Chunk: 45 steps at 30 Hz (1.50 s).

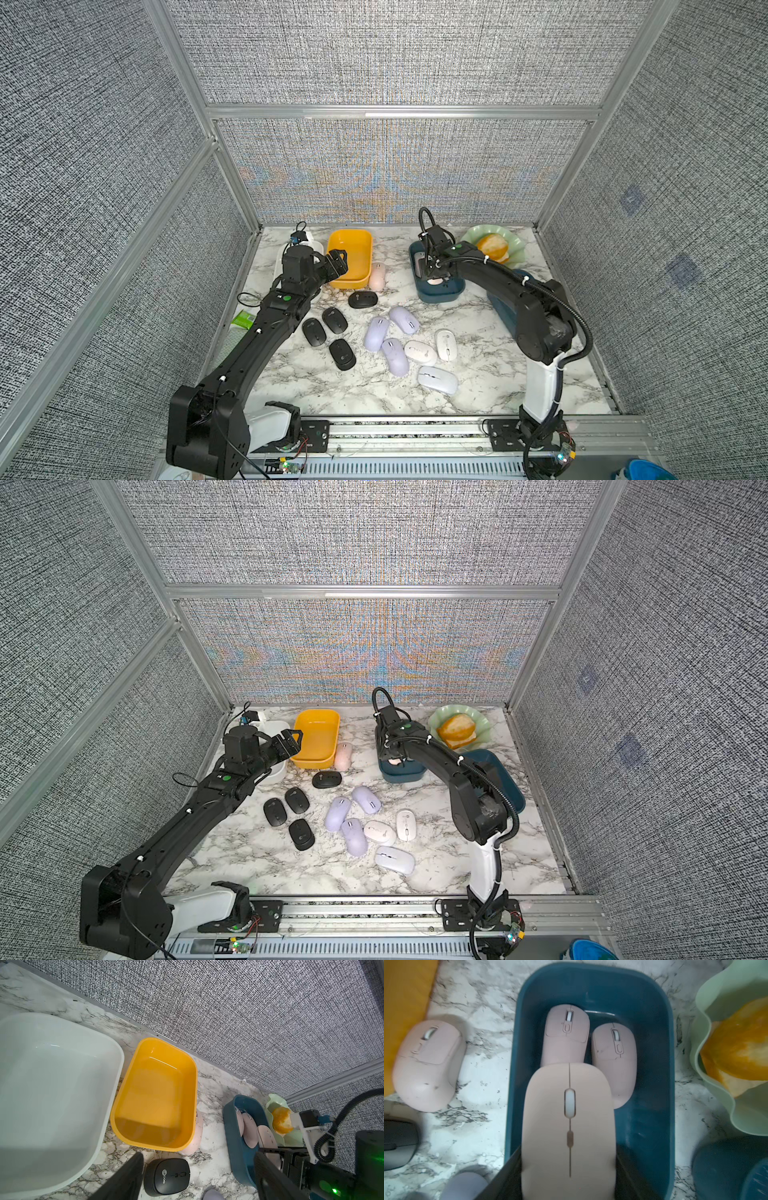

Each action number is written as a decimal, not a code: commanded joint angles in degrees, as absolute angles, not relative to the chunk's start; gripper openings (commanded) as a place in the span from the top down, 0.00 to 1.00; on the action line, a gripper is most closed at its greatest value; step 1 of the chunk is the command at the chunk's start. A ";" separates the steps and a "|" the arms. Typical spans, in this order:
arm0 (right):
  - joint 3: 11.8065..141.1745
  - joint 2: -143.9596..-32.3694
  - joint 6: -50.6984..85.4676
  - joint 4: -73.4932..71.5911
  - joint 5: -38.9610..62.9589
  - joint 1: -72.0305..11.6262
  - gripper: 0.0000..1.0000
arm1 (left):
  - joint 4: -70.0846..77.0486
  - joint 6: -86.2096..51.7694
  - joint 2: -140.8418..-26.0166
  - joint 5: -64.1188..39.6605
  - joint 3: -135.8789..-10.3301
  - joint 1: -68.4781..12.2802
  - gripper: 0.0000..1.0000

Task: Place the mice by color into the storage box
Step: Pick up the mouse from the center of the board, then place the mouse in the storage box.

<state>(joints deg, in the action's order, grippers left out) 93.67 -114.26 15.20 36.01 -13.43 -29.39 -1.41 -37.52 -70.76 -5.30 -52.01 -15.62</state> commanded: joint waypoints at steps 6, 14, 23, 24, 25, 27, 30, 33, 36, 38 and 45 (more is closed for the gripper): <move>95.33 -118.41 10.46 39.66 -4.92 -27.34 0.43 | -0.53 -37.18 -72.11 -7.33 -52.73 -15.64 0.17; 99.66 -123.65 12.48 43.23 -4.51 -26.81 0.43 | -0.69 -37.00 -72.56 -7.57 -52.96 -15.62 0.17; 100.55 -125.31 16.08 43.84 -4.38 -26.72 0.43 | -0.97 -37.11 -72.91 -8.59 -53.35 -15.59 0.18; 100.62 -125.37 16.46 43.75 -4.44 -26.77 0.43 | -0.92 -37.18 -72.88 -8.61 -53.31 -15.64 0.18; 100.92 -125.54 16.81 43.68 -4.51 -26.76 0.42 | -0.96 -37.17 -72.88 -8.49 -53.28 -15.58 0.18; 101.23 -125.74 17.49 43.53 -4.58 -26.77 0.41 | -1.05 -37.09 -72.88 -8.27 -53.33 -15.64 0.18; 101.26 -125.51 18.69 42.72 -3.83 -26.72 0.38 | -0.97 -37.18 -72.90 -8.61 -53.35 -15.62 0.18; 101.21 -125.28 19.54 41.95 -1.85 -26.72 0.36 | -1.14 -37.14 -73.00 -8.44 -53.36 -15.64 0.18; 100.19 -124.40 20.36 40.69 -0.20 -26.72 0.35 | -1.18 -37.18 -73.16 -8.94 -53.53 -15.63 0.18; 99.52 -123.95 20.64 40.19 1.18 -26.78 0.34 | -1.27 -37.27 -73.21 -8.96 -53.57 -15.64 0.18; 97.36 -121.15 20.96 38.76 3.95 -26.02 0.34 | -1.48 -37.27 -73.27 -8.96 -53.70 -15.64 0.18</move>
